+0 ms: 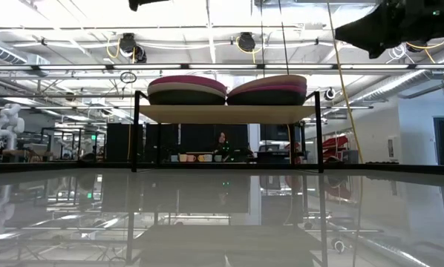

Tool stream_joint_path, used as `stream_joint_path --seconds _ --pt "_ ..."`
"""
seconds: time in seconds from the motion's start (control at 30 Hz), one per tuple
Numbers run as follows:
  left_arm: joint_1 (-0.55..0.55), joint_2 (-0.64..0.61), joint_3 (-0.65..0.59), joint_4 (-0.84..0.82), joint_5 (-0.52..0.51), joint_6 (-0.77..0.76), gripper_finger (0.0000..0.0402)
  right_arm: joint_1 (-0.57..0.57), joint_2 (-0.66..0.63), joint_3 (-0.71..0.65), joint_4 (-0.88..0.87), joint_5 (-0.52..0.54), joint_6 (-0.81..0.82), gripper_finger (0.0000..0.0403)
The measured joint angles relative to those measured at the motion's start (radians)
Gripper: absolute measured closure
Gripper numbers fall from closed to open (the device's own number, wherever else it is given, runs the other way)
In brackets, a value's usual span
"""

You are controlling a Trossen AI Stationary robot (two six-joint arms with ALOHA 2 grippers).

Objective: Place and stack plates onto a shelf
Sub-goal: Return to Home Position

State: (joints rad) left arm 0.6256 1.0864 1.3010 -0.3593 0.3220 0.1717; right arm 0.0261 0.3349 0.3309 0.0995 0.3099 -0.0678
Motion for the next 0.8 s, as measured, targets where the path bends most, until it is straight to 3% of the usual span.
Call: stream_joint_path --seconds 0.3,0.5,0.8 --pt "-0.079 -0.258 -0.479 0.448 -0.010 -0.103 0.0257 0.000 -0.060 0.000 -0.105 -0.001 -0.007 0.0305" --pt "-0.098 -0.347 -0.734 0.716 -0.010 -0.156 0.0257 0.000 -0.062 -0.023 -0.112 0.000 -0.005 0.0305" --pt "-0.098 -0.359 -1.006 1.081 -0.010 -0.192 0.0257 0.000 -0.062 -0.218 0.174 0.000 -0.005 0.0305"
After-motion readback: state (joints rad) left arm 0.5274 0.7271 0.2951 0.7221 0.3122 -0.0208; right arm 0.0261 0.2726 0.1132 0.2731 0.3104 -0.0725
